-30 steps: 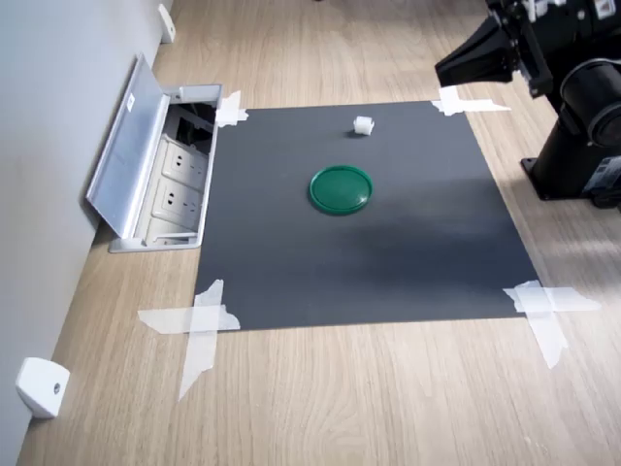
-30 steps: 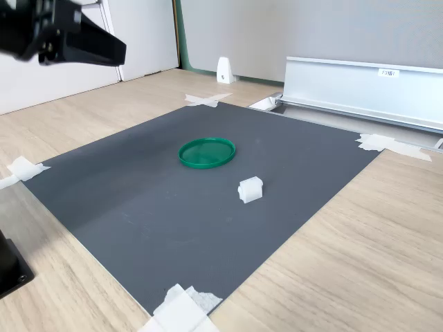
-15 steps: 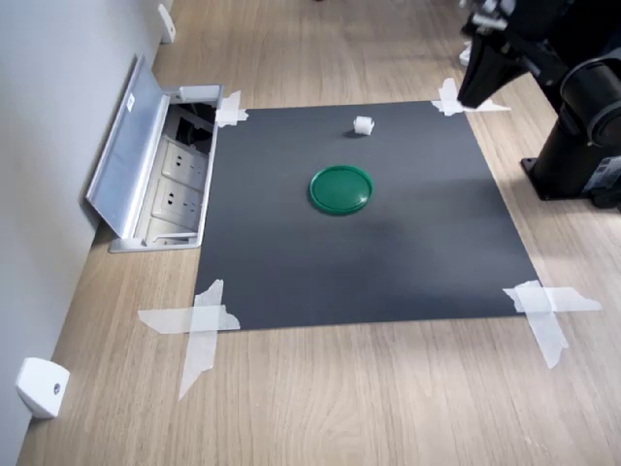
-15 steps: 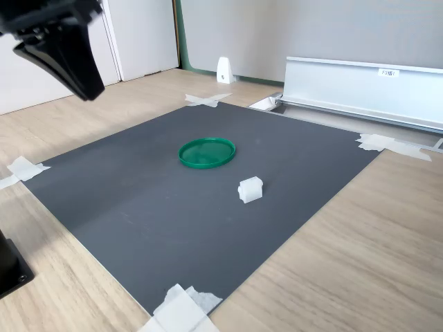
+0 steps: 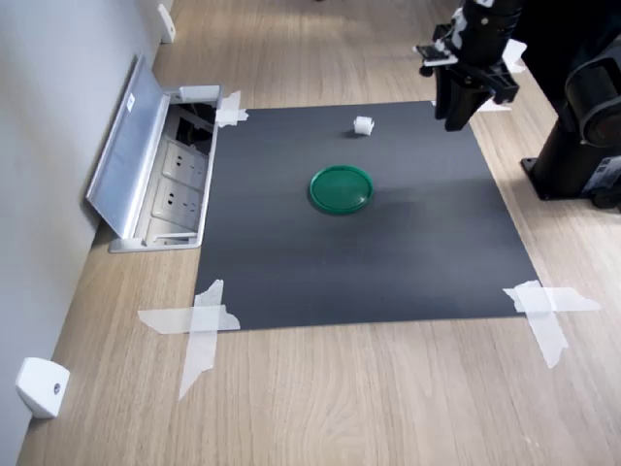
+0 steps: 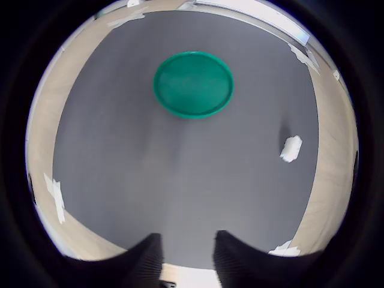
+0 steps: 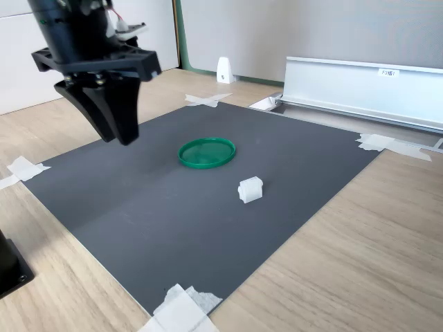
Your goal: Grasp a white terminal and put it on the green lid.
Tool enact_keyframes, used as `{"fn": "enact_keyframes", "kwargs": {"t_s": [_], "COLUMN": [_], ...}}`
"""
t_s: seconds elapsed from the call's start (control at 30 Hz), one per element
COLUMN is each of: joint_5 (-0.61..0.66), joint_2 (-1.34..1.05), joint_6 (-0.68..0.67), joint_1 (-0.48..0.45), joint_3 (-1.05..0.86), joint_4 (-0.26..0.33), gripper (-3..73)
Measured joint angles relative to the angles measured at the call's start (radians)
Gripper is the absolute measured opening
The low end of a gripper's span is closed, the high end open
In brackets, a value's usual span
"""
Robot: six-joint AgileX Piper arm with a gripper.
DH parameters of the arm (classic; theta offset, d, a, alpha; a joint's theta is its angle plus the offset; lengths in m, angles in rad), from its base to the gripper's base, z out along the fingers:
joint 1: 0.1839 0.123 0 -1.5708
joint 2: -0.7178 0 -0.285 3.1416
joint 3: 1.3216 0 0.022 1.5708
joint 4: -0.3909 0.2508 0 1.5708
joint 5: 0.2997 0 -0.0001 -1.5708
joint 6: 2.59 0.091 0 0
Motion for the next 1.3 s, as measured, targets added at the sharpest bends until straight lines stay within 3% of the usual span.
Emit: {"fn": "enact_keyframes", "kwargs": {"t_s": [0.13,0.27,0.63,0.83,1.3], "joint_5": [-0.026,-0.031,-0.091,-0.108,-0.193], "joint_2": [0.048,0.108,0.278,0.364,0.465], "joint_6": [-0.005,-0.005,0.015,0.049,0.028], "joint_1": [-0.064,-0.128,-0.307,-0.315,-0.315], "joint_3": [0.077,0.162,0.235,0.237,0.241], "joint_4": [0.036,0.060,0.049,0.011,0.012], "gripper": [58.4,65.1,66.3,66.3,66.3]}}
